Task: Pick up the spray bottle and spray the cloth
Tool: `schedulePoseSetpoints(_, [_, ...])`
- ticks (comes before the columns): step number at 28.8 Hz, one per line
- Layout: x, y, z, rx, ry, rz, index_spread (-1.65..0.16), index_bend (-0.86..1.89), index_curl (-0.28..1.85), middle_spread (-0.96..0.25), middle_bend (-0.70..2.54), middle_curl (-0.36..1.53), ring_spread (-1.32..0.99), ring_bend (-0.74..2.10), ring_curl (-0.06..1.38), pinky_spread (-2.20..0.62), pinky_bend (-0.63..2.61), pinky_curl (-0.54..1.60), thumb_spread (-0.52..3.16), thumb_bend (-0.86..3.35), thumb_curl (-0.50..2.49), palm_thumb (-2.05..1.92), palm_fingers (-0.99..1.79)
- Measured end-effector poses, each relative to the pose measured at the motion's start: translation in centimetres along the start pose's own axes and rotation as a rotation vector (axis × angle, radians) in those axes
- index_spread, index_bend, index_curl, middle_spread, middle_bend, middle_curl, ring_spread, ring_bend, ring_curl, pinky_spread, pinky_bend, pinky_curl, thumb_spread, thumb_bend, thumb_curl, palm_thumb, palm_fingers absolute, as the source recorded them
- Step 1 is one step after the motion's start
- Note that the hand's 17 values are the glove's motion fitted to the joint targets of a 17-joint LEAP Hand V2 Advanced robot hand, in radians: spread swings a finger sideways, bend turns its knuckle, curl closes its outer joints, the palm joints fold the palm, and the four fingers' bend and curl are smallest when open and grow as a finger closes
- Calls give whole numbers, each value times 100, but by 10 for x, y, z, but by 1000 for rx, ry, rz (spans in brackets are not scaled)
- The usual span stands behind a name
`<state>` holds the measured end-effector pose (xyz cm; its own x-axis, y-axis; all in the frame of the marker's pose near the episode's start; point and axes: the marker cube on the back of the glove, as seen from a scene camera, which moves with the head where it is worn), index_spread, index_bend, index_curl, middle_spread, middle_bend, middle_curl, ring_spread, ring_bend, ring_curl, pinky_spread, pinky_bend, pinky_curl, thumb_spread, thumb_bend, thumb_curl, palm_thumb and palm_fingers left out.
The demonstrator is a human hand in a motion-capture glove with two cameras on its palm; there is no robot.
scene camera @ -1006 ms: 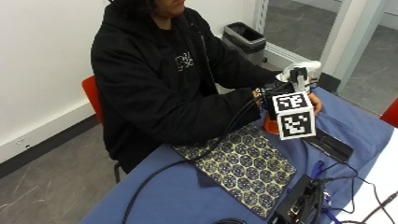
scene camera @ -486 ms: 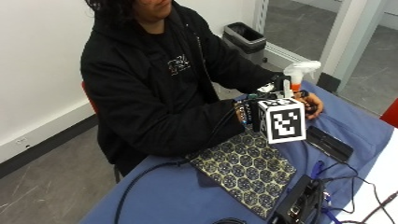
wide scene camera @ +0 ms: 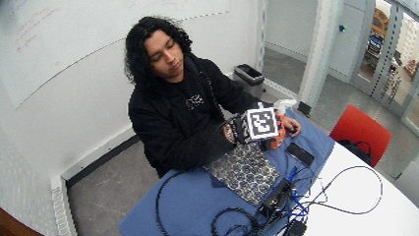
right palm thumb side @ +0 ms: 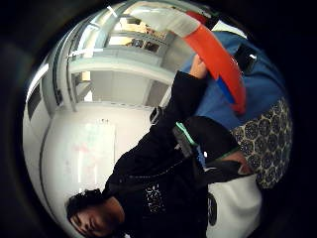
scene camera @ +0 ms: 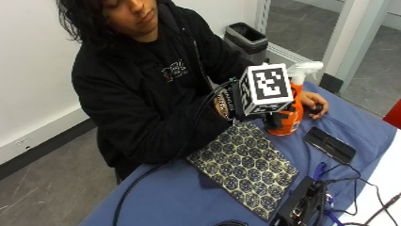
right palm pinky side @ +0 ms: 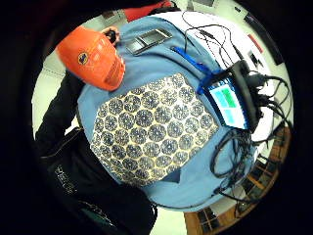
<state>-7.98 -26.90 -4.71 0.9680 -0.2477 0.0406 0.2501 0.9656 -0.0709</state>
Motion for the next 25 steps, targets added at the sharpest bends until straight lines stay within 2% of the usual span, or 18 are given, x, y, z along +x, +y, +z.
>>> schedulePoseSetpoints(9, [-13, 16, -6, 5, 241, 97, -31, 18, 35, 2, 33, 44, 1, 32, 33, 19, 22, 34, 112, -2, 35, 65, 29])
schedulePoseSetpoints(14, [-13, 17, -6, 3, 386, 168, -34, 19, 36, -6, 25, 41, -1, 22, 31, 19, 24, 35, 113, -2, 34, 65, 19])
schedulePoseSetpoints(25, [-12, 20, -11, 33, 447, 189, -36, 16, 33, -14, 22, 38, -8, 17, 28, 18, 26, 35, 115, -2, 33, 63, 13])
